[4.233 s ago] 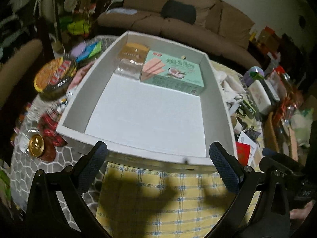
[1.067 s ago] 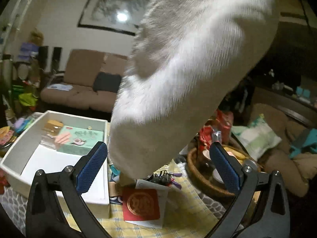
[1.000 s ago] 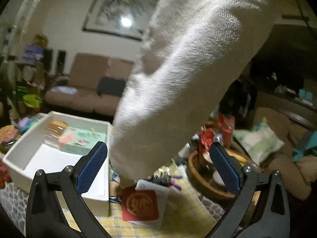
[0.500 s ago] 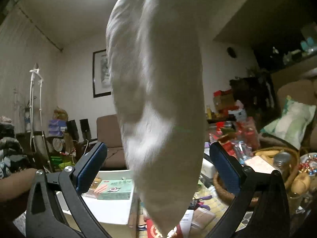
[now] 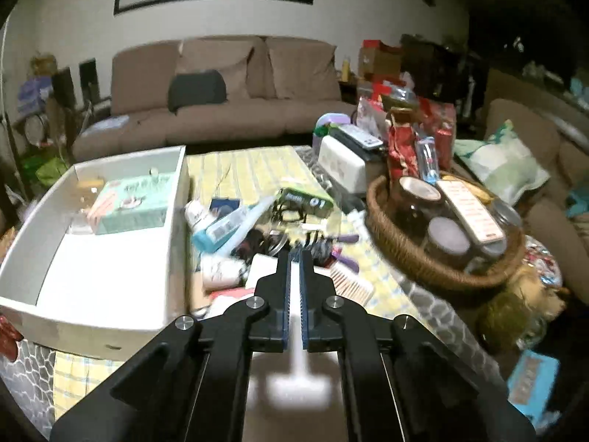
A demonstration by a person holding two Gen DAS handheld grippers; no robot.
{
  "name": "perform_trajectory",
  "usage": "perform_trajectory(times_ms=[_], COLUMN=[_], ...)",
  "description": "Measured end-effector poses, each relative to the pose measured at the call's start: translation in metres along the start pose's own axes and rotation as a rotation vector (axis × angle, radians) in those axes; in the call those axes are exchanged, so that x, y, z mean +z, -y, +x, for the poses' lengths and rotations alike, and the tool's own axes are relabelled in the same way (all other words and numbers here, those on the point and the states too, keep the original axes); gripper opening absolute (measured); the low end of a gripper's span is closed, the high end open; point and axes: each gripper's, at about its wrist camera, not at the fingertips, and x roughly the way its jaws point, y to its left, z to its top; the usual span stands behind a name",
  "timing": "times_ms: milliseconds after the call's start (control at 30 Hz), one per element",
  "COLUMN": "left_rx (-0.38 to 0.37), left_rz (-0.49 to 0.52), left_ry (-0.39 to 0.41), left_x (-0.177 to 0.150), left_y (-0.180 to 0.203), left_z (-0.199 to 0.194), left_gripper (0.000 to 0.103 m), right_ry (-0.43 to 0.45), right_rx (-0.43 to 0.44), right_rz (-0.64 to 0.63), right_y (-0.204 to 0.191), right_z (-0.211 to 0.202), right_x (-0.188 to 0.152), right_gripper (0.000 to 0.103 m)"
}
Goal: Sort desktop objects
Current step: 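Lower the white towel back toward the table with the right gripper, then grasp the towel's other end with the left gripper while the right gripper holds it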
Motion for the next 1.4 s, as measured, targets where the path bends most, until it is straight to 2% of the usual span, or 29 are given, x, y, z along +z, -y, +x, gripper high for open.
perform_trajectory(times_ms=[100,133,267,333,367,400,433,500,567,633,667,767,800,867,933,967,1000,1067,1200,1300,1400], left_rx=[-0.005,-0.003,-0.017,-0.026,-0.035,-0.040,-0.046,-0.070,-0.096,-0.121,-0.123,-0.147,-0.157,-0.141,-0.132,-0.132,-0.139,-0.156,-0.189,-0.225,-0.287], left_rz=[0.032,0.038,0.027,0.015,0.007,0.000,-0.009,-0.028,-0.055,-0.089,-0.097,-0.120,-0.122,-0.114,-0.111,-0.109,-0.106,-0.109,-0.107,-0.139,-0.196], left_ry=[-0.009,-0.023,-0.071,-0.080,-0.080,-0.082,-0.080,-0.091,-0.108,-0.113,-0.118,-0.137,-0.147,-0.200,-0.271,-0.307,-0.344,-0.398,-0.360,-0.325,-0.255], left_x=[-0.005,-0.008,-0.029,-0.037,-0.041,-0.044,-0.048,-0.055,-0.062,-0.064,-0.062,-0.052,-0.047,-0.038,-0.036,-0.036,-0.037,-0.040,-0.029,-0.001,0.048], left_y=[-0.036,-0.044,-0.063,-0.067,-0.070,-0.072,-0.074,-0.077,-0.080,-0.081,-0.080,-0.070,-0.063,-0.048,-0.035,-0.030,-0.025,-0.019,-0.020,-0.031,-0.046], left_z=[-0.018,-0.023,-0.040,-0.043,-0.045,-0.049,-0.051,-0.053,-0.053,-0.052,-0.050,-0.039,-0.035,-0.017,0.003,0.014,0.023,0.036,0.017,-0.003,-0.037], left_gripper=[0.019,0.018,0.019,0.023,0.026,0.033,0.037,0.048,0.053,0.067,0.076,0.081,0.086,0.089,0.083,0.056,0.011,0.005,0.005,0.005,0.005], right_ry=[-0.119,-0.154,-0.236,-0.247,-0.252,-0.256,-0.259,-0.268,-0.284,-0.264,-0.235,-0.189,-0.170,-0.156,-0.160,-0.165,-0.166,-0.170,-0.156,-0.127,-0.078], right_rx=[0.039,0.044,0.116,0.159,0.172,0.189,0.206,0.236,0.279,0.294,0.272,0.214,0.201,0.170,0.147,0.137,0.130,0.133,0.132,0.145,0.171], right_rz=[0.047,0.064,0.147,0.216,0.247,0.277,0.308,0.368,0.443,0.464,0.453,0.419,0.410,0.388,0.371,0.367,0.365,0.362,0.355,0.360,0.365], right_y=[0.030,0.038,0.056,0.061,0.066,0.068,0.069,0.071,0.073,0.073,0.073,0.074,0.075,0.075,0.075,0.076,0.076,0.076,0.077,0.079,0.077], right_z=[0.068,0.094,0.167,0.197,0.206,0.216,0.225,0.240,0.250,0.247,0.240,0.219,0.210,0.196,0.187,0.183,0.179,0.174,0.164,0.157,0.148], right_x=[-0.078,-0.109,-0.188,-0.218,-0.233,-0.241,-0.250,-0.263,-0.275,-0.279,-0.279,-0.280,-0.281,-0.288,-0.296,-0.301,-0.305,-0.312,-0.323,-0.326,-0.323], right_gripper=[0.026,0.027,0.030,0.041,0.053,0.060,0.062,0.066,0.066,0.066,0.066,0.066,0.066,0.067,0.067,0.067,0.067,0.068,0.068,0.068,0.069])
